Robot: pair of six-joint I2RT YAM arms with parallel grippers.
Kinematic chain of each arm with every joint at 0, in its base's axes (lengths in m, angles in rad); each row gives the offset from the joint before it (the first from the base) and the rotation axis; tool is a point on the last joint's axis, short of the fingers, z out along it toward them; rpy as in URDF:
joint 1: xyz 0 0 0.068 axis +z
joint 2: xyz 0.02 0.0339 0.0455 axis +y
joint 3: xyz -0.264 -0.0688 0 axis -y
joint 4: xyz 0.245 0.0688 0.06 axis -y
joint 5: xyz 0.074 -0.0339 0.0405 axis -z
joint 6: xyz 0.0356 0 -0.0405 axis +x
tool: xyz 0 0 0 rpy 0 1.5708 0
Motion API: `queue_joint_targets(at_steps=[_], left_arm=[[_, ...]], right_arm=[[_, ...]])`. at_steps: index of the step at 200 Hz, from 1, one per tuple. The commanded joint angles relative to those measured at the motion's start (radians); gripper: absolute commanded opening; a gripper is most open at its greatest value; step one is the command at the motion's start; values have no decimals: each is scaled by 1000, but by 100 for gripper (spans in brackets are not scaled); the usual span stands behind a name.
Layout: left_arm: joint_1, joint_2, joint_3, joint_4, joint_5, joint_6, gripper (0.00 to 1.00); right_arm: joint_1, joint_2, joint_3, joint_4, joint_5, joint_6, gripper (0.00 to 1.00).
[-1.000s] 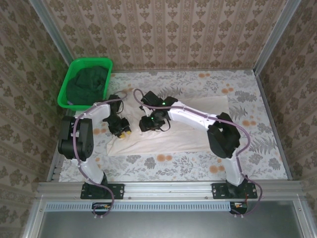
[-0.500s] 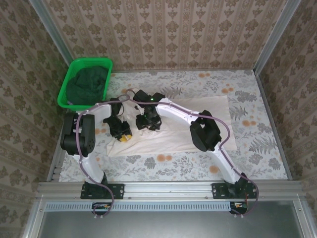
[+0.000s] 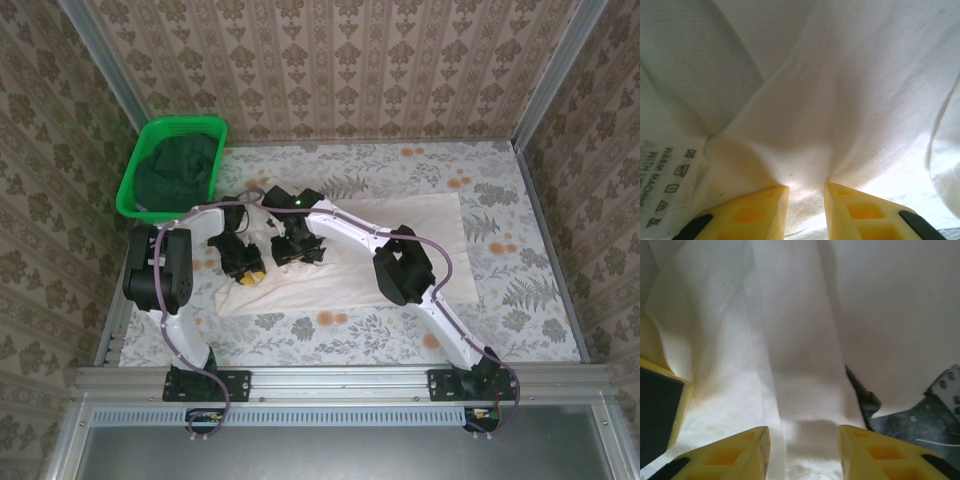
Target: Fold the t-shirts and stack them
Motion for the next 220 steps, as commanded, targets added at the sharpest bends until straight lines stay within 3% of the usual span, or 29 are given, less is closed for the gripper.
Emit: queue_joint_targets(at_steps=[1,52,109,143,220], left_arm=[[15,23,-11,4,-49,29,27],[17,18,-21,9,-51,31,27],[17,13,-31,15,-47,25,27],[17,15,-40,19,-46,25,27],[18,17,-40,18,-61,30,28]], right_arm=[[12,-3,3,-48,-6,-8,43],[12,6,-1,-71,22,-7,37],[32,26,1,-70,59,-19,43],[44,54,16,-96,96,-26,39],[26,36,15,-81,101,-1,14]])
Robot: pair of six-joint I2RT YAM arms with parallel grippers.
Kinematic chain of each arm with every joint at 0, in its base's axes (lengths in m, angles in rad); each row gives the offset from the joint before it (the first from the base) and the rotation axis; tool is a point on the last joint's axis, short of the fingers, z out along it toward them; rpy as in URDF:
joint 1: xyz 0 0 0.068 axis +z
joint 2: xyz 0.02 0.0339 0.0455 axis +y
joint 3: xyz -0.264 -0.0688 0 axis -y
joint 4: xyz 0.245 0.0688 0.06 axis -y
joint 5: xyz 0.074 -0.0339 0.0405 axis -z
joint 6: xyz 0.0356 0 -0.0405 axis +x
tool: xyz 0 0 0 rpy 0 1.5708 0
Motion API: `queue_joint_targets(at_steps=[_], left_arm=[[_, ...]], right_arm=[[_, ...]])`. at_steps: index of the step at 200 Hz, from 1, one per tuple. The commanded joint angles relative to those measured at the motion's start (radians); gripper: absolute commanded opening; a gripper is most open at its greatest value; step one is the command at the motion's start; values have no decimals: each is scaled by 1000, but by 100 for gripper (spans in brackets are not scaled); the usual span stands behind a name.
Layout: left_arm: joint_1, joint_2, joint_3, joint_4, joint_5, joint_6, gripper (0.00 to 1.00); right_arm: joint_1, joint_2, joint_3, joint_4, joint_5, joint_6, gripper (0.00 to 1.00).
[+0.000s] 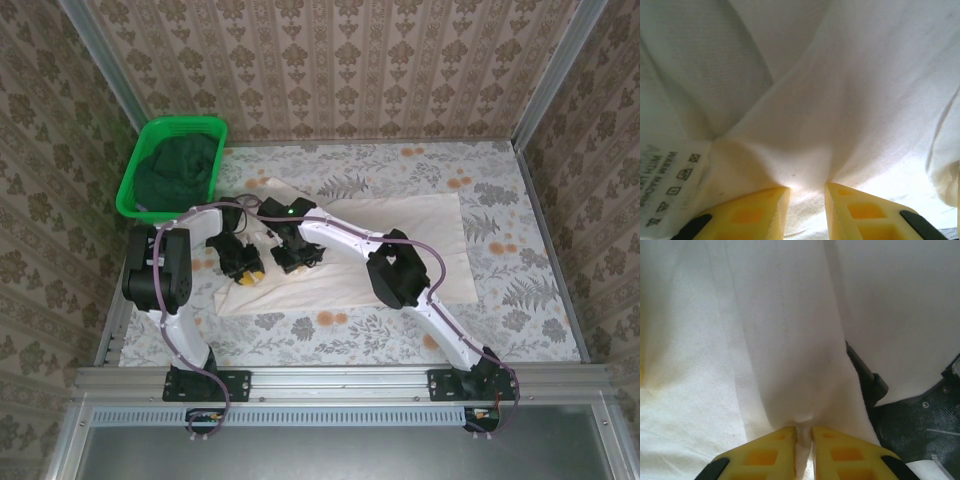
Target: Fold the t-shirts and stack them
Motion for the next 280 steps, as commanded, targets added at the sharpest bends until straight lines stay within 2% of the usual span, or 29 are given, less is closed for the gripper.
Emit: queue_joint_targets(at_steps=[1,37,134,222,229,242,262,280], left_arm=[[6,18,-32,10,-69,26,28],[6,24,-34,9,-102,31,25],[7,42,-29,-8,-177,33,19],[6,45,-19,-17,-195,35,18],[6,45,-20,-20,-196,34,18],[6,45,-17,-22,-197,34,19],[6,41,-14,-26,-205,35,27],[6,21,0,-33,-210,35,32]], right_arm=[[-11,5,15,-31,11,5,14],[-49,-29,5,-2,-40,26,8],[-159,-52,18,11,-117,94,7],[-285,-8,85,-36,-75,304,10],[-292,1,107,-55,-64,317,14],[-304,15,143,-96,-38,333,34],[-313,7,155,-140,-9,344,50],[-311,-50,98,-135,19,339,53]])
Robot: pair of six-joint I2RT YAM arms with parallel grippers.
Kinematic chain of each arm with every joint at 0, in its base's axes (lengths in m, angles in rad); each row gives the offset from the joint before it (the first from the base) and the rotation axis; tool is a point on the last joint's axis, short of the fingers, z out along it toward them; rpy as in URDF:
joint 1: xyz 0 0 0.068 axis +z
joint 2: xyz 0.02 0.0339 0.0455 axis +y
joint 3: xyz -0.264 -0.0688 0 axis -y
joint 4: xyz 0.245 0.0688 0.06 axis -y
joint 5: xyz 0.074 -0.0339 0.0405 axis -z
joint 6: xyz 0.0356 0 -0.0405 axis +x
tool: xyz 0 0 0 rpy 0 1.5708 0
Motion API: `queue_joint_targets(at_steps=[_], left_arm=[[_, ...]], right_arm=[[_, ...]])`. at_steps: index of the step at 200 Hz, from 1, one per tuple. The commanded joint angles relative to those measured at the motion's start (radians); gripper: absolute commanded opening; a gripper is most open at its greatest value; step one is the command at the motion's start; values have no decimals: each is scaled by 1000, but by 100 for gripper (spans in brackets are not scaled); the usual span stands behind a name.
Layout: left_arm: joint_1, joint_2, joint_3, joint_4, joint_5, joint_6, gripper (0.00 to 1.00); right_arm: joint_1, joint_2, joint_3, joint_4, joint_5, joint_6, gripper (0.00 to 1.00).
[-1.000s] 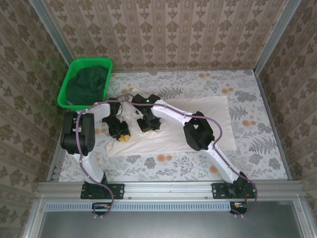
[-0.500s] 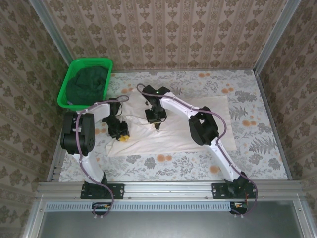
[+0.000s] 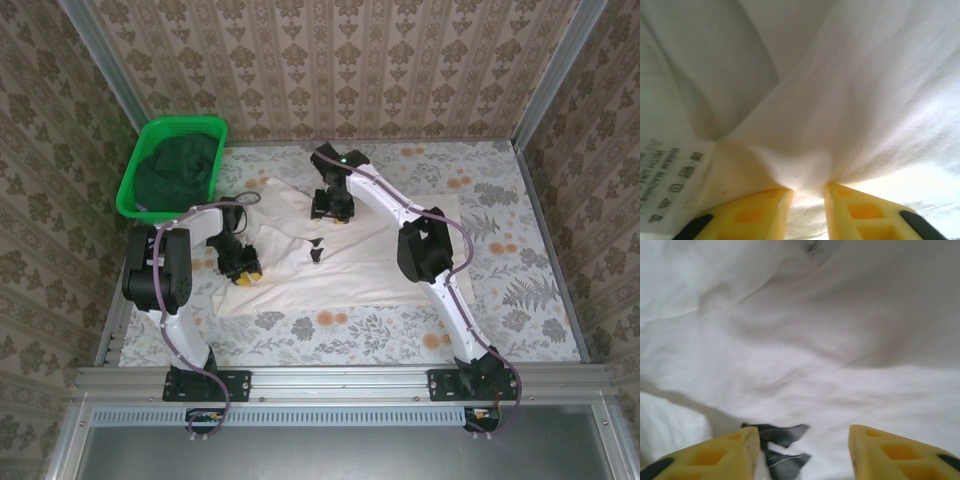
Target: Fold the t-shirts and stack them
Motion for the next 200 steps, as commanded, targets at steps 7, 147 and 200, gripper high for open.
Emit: queue_joint_targets(at_steps=[7,147,200], left_arm=[[7,12,9,-19,-141,18,33],[-100,-173,-31,-48,-16,80,39],[-87,-138,-137,-74,-100,43,41]], right_arm=[[0,-90,-93,-54,77,34,53],[-313,-1076,-1553,509,35,233,33],[-371,-1105,-1744,462,67,406,32]])
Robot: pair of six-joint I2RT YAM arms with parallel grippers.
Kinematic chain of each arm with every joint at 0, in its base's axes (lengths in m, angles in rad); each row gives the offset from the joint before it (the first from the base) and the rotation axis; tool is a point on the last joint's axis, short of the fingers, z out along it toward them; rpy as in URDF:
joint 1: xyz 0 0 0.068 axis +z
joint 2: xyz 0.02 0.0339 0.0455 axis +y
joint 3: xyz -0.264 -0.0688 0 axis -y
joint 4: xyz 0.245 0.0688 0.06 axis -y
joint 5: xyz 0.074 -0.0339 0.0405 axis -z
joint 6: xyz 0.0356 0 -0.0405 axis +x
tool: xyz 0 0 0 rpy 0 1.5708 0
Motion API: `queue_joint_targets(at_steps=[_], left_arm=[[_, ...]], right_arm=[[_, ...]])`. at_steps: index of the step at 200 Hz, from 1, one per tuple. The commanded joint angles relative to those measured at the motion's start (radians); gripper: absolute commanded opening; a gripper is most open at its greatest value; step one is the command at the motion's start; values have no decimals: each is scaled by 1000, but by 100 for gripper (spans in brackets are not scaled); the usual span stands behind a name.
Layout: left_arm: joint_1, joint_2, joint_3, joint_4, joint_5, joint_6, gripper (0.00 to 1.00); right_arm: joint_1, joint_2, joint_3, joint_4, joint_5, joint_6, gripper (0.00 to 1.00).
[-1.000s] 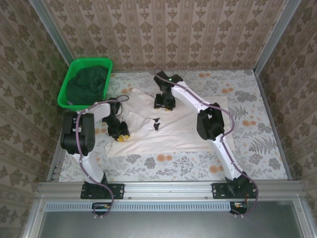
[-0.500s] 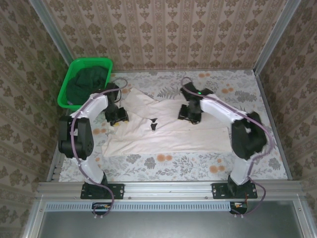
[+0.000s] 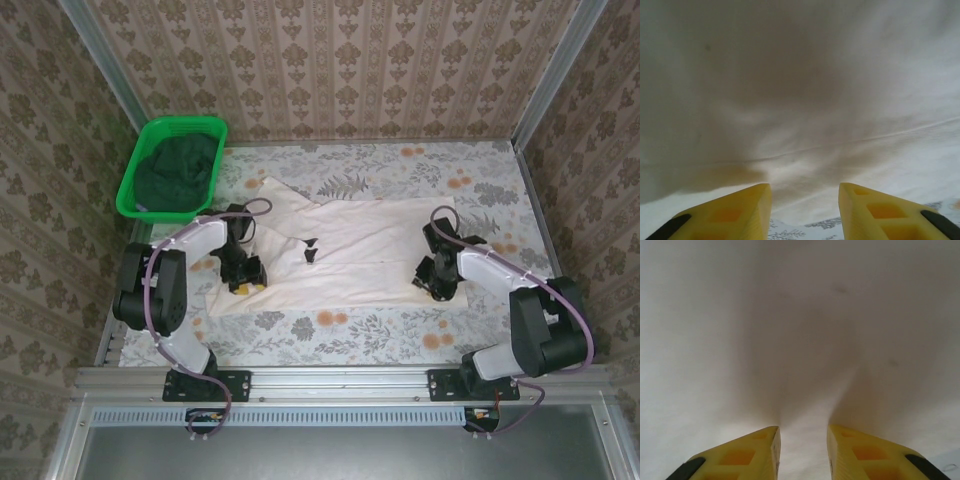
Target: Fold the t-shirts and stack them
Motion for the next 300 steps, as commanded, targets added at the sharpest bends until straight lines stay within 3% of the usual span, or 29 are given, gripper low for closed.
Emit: queue_joint_targets(at_steps=[1,55,95,145,168,177,199,251,300], left_arm=[[15,12,-25,-34,-54,-16,42],[33,31,-70,-91,-85,-83,45],[35,61,-111,-109,-63,-105,45],[59,-12,-78,-203,-90,-141,45],[76,-57,99,-259,-119,-153,53],[80,-47,203,-268,-118,-153,55],[80,27,465,-241,-76,-145,60],[76,402,1026,-99,44,-135,59],[83,823,1512,-129,88,-118,45]], right_arm=[[-30,-19,-57,-44,21,121,32],[-78,-79,-127,-180,6,185,37],[-83,-131,-179,-163,-79,220,38],[-81,-177,-119,-240,-69,208,52],[-57,-252,-15,-234,-19,189,60],[-46,-274,23,-199,4,179,66],[-36,-276,103,-81,61,151,70],[-73,-52,297,88,256,29,64],[-188,198,414,199,258,-10,53]])
